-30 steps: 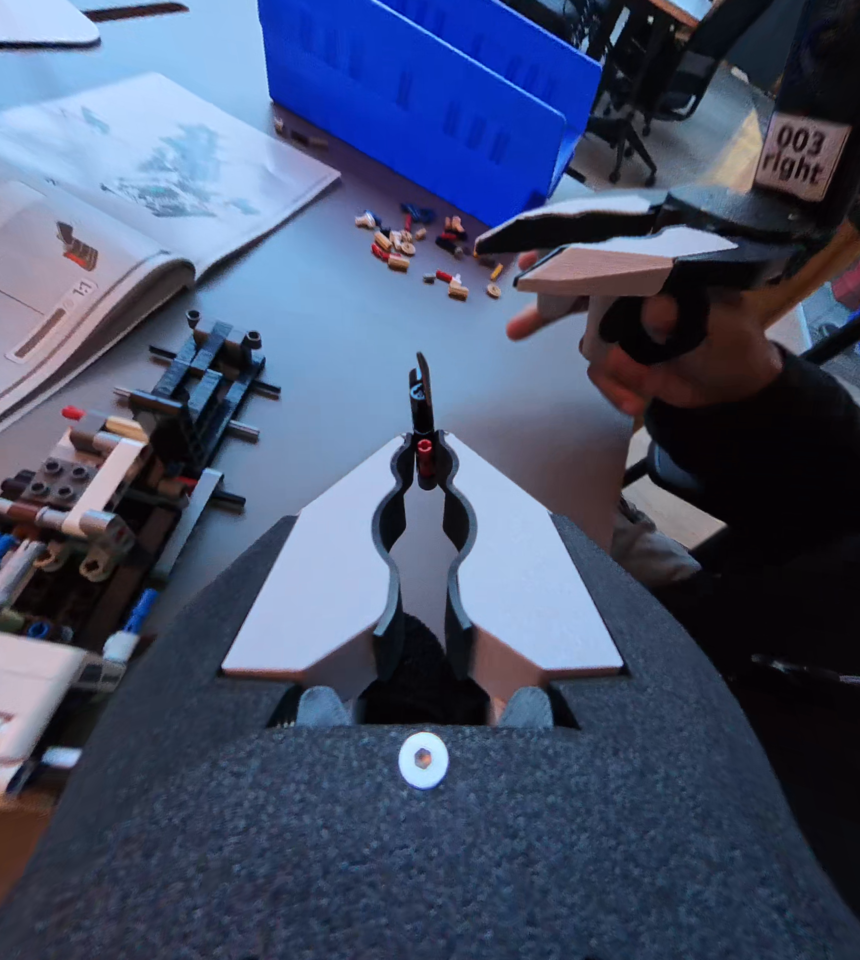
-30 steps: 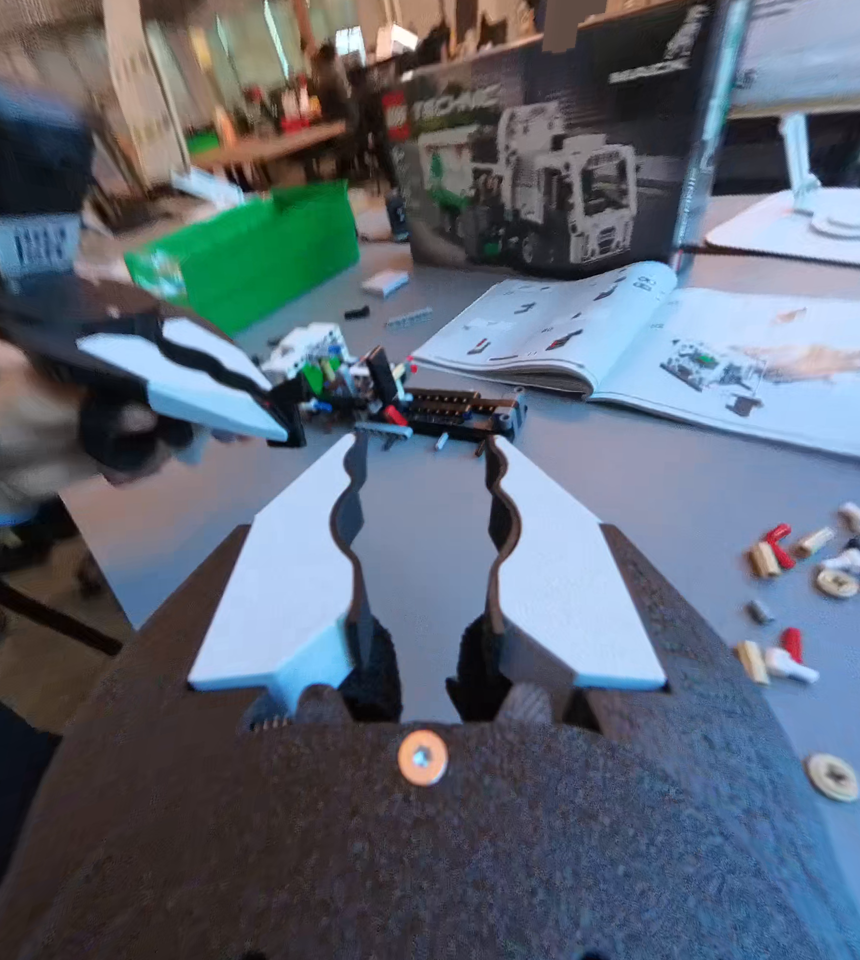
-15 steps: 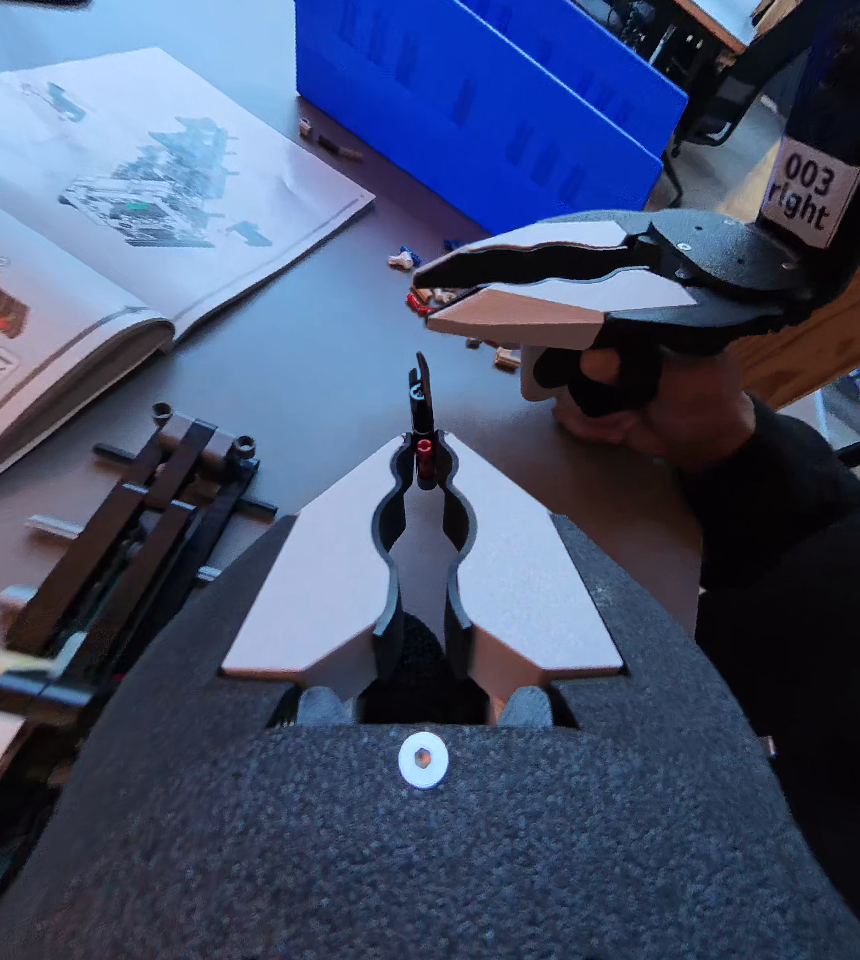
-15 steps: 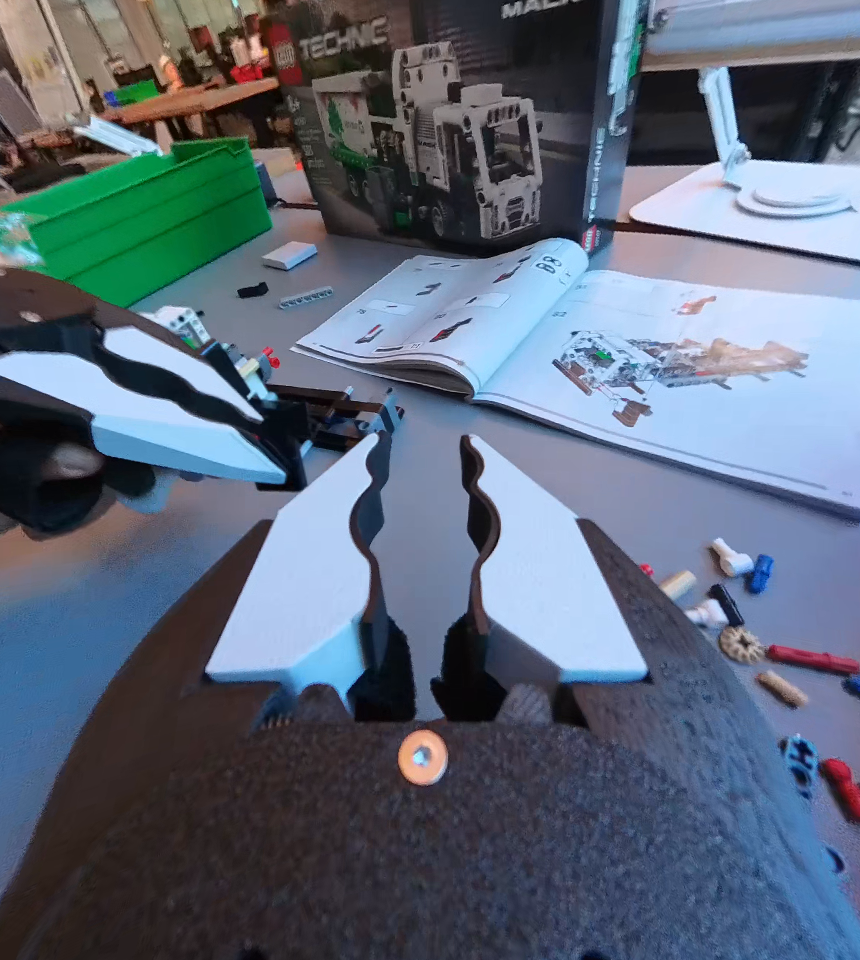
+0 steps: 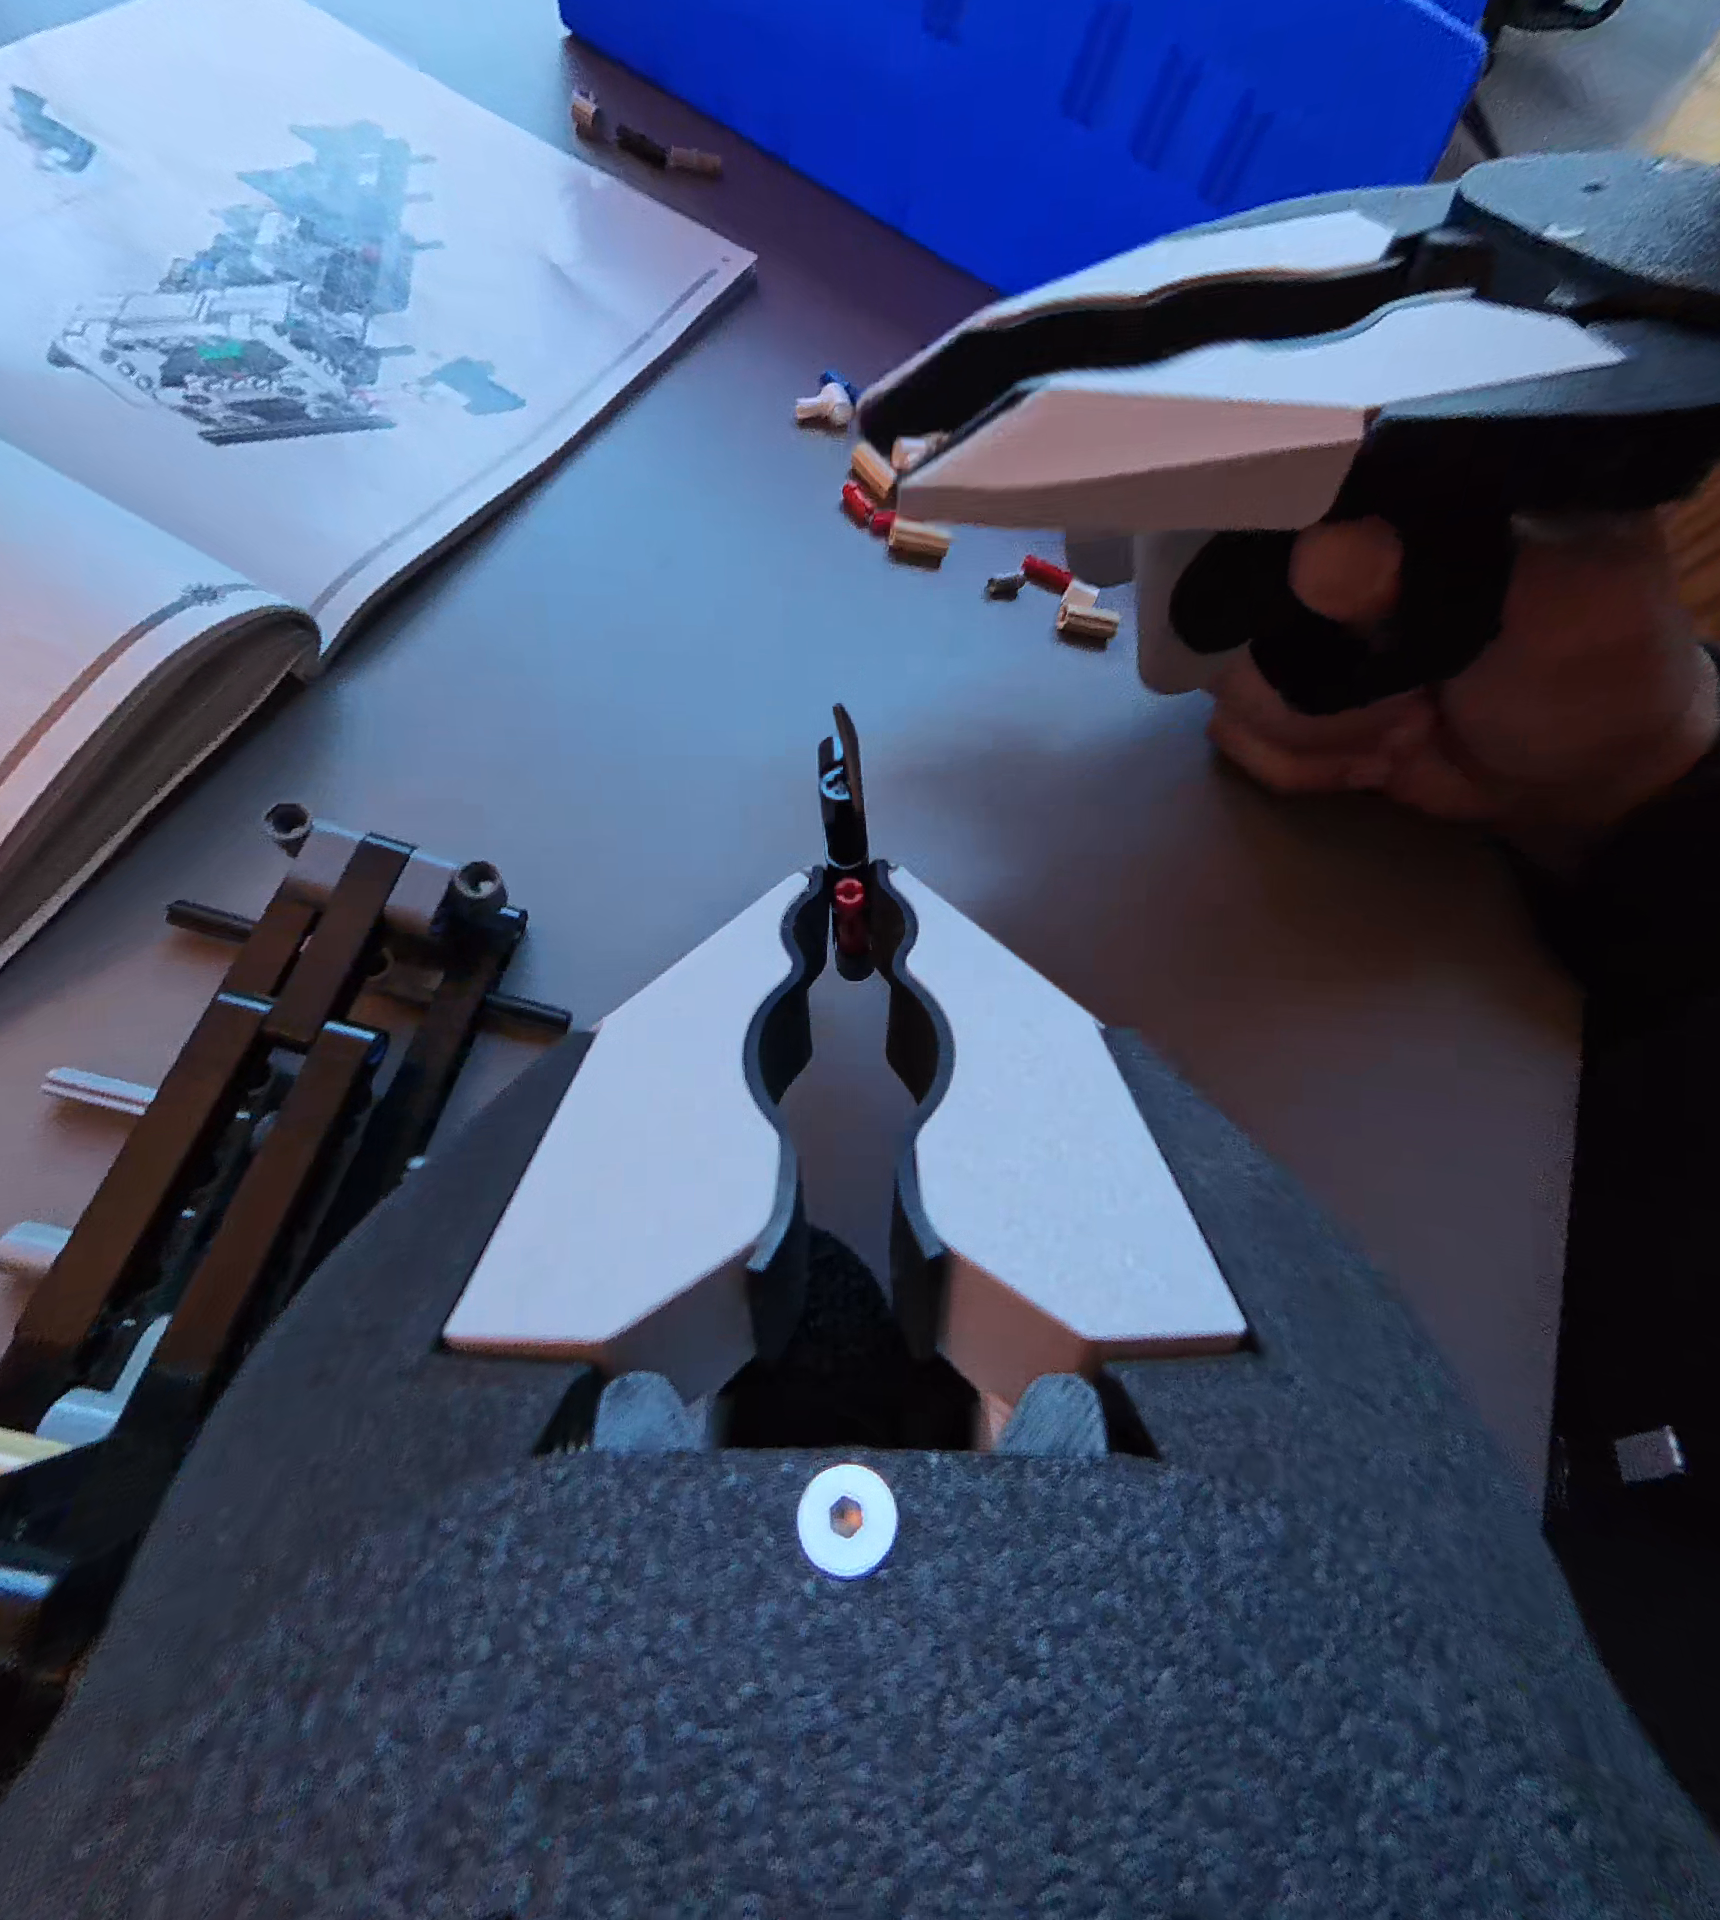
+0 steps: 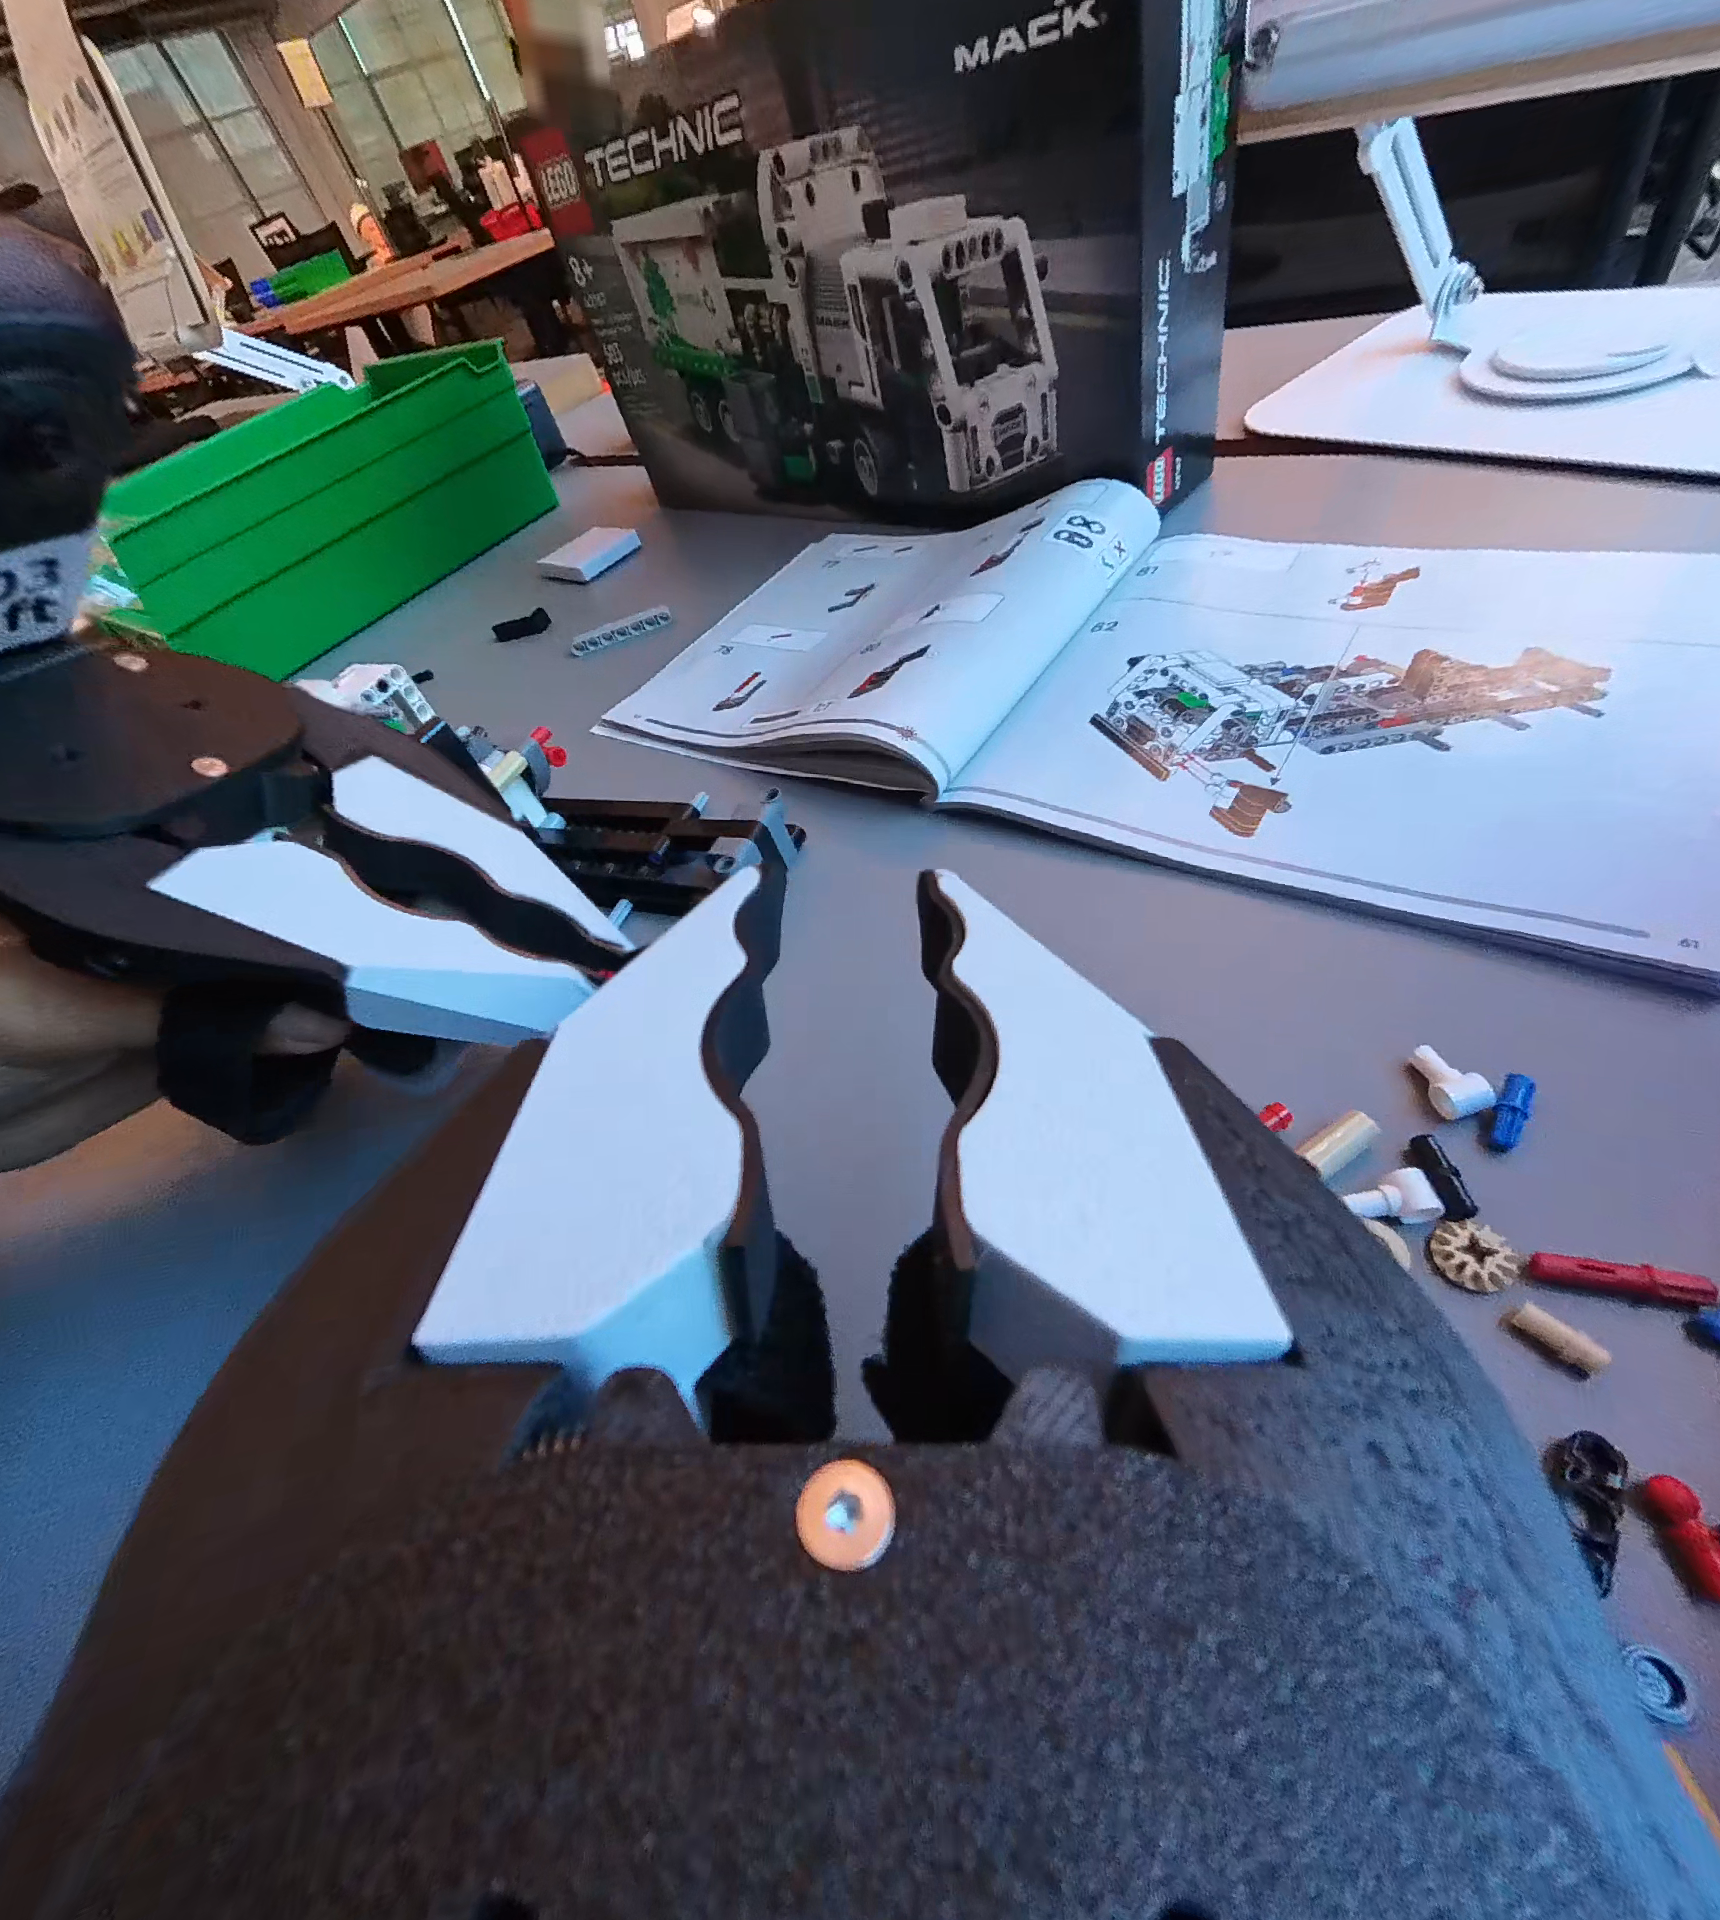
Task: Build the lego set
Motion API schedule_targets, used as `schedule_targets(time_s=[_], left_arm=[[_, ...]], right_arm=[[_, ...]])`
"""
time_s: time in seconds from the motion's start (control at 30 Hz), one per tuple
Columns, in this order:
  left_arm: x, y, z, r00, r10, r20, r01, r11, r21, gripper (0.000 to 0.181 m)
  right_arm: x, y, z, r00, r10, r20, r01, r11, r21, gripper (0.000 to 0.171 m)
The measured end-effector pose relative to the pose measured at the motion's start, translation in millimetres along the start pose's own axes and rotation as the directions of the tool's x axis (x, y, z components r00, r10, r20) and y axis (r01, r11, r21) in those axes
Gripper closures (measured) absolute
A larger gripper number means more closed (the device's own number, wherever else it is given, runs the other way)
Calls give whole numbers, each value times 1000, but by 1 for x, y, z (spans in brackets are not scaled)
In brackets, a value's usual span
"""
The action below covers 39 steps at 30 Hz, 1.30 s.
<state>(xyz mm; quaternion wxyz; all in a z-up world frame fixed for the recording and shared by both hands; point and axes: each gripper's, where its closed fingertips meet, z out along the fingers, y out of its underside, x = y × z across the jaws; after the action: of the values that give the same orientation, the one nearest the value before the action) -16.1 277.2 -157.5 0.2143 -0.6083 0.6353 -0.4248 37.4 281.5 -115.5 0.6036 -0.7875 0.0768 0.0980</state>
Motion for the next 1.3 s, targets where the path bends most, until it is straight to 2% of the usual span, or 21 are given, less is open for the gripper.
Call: schedule_targets(time_s=[0.47, 0.8, 1.0, 1.07, 1.17, 1.3], left_arm=[[9, 41, -28, 981, 138, 133, -131, 989, -61, 174], [12, 55, -31, 992, 64, 110, -52, 993, -109, 175], [11, 60, -32, 979, 133, 152, -113, 985, -133, 174], [12, 60, -32, 974, 158, 159, -137, 981, -138, 171], [12, 59, -33, 971, 168, 171, -147, 981, -130, 157], [16, 51, -43, 974, 155, 167, -149, 988, -48, 152]], right_arm=[[-1, 0, -1, 1000, 22, 14, -22, 1000, 5, 148], [-2, -1, -3, 999, 48, 25, -49, 999, 20, 148], [-5, -1, -3, 999, 23, 27, -23, 1000, 15, 149], [-6, 0, -3, 999, 16, 30, -16, 1000, 12, 149], [-7, 1, -2, 999, 14, 30, -14, 1000, 5, 149], [-10, 1, -6, 1000, -13, 28, 13, 1000, 11, 149]])
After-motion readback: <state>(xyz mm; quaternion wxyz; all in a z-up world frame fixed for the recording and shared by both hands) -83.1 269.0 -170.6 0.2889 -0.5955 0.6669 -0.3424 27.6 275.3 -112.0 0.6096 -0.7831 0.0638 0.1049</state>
